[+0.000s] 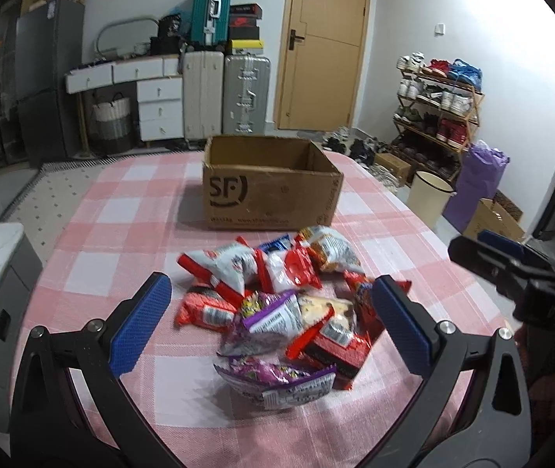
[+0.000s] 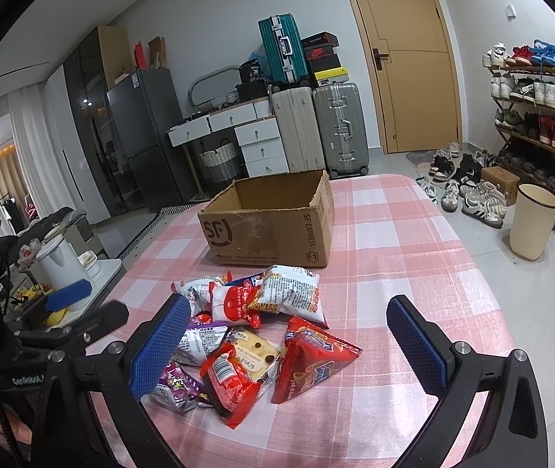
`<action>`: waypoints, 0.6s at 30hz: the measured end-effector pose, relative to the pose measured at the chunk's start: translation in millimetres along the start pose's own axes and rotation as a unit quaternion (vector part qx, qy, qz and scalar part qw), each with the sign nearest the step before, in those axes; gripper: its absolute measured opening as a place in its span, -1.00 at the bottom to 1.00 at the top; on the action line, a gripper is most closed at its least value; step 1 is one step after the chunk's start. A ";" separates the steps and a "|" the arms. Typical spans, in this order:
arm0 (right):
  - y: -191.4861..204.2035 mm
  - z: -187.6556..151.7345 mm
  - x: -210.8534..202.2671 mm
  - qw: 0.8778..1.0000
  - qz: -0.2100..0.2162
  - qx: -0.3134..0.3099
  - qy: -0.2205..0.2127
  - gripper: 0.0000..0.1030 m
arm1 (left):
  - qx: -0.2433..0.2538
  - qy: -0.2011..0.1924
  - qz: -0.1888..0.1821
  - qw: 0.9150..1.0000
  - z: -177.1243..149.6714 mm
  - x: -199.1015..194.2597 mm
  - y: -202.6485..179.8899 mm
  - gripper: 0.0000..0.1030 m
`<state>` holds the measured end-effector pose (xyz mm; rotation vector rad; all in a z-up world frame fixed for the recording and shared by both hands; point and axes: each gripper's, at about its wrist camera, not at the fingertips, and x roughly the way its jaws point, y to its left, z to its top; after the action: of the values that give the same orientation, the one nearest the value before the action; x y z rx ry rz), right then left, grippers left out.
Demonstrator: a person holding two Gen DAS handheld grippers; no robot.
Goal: Organize snacks
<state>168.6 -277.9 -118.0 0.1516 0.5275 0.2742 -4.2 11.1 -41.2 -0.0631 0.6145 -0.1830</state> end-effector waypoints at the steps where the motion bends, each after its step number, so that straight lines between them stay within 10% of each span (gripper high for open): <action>1: -0.8 -0.1 0.4 1.000 0.000 0.000 0.000 0.99 | -0.003 0.004 -0.009 1.000 -3.0 1.8 2.7 0.99; 18: -12.0 -8.5 13.9 1.000 -0.007 0.009 0.021 0.99 | -0.008 0.077 -0.060 0.995 -52.3 53.2 21.7 0.99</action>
<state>178.4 -284.6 -134.4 0.1598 0.5730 0.2595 11.5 22.1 -116.5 -0.1029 0.7669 -0.3005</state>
